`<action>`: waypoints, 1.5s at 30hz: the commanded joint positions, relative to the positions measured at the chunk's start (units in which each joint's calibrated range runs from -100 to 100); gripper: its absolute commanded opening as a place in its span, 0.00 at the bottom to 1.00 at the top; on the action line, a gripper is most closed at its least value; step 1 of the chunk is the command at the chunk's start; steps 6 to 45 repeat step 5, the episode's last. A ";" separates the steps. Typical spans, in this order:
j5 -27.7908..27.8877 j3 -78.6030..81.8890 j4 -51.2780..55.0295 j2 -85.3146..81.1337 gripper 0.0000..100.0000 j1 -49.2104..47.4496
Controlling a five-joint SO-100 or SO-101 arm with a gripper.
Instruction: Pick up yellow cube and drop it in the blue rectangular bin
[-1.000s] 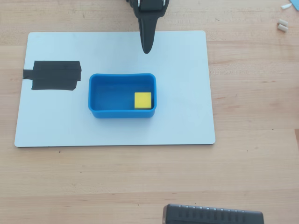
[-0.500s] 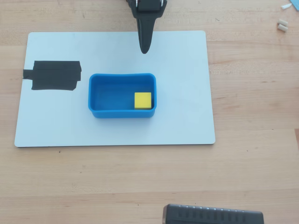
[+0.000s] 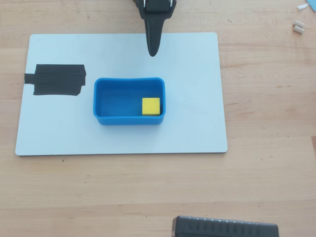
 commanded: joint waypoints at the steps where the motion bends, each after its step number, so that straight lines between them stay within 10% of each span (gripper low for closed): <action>1: 0.00 -0.46 0.18 -1.34 0.00 0.52; 45: 0.00 -0.46 0.18 -1.34 0.00 0.52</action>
